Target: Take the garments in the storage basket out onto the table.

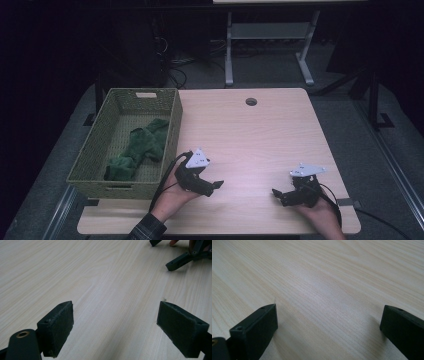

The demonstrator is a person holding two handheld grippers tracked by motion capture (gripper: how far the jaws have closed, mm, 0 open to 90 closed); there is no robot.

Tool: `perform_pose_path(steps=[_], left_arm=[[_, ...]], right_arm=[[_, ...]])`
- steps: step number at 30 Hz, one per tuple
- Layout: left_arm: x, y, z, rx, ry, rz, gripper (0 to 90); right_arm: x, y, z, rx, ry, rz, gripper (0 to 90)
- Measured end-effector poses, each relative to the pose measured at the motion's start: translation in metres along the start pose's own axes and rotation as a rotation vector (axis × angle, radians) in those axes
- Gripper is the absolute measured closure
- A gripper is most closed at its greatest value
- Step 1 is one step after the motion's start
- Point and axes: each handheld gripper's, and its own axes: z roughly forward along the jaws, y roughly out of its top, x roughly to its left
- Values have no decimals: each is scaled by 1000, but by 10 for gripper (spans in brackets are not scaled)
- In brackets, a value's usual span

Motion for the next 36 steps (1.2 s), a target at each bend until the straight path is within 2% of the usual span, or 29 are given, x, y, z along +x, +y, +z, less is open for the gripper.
perform_pose_path(steps=[10, 17, 20, 24, 36], left_arm=[[0, 12, -9, -7, -2, -2, 134], [5, 22, -19, -16, 8, 3, 134], [6, 25, -22, -33, 3, -10, 134], [6, 30, -26, -34, 4, 0, 134], [16, 43, -39, -63, 11, -2, 136]], right_arm=[[0, 0, 0, 0, 0, 0, 11], [0, 0, 0, 0, 0, 0, 11], [0, 0, 0, 0, 0, 0, 11], [0, 0, 0, 0, -4, 5, 12], [0, 0, 0, -2, -5, 7, 11]])
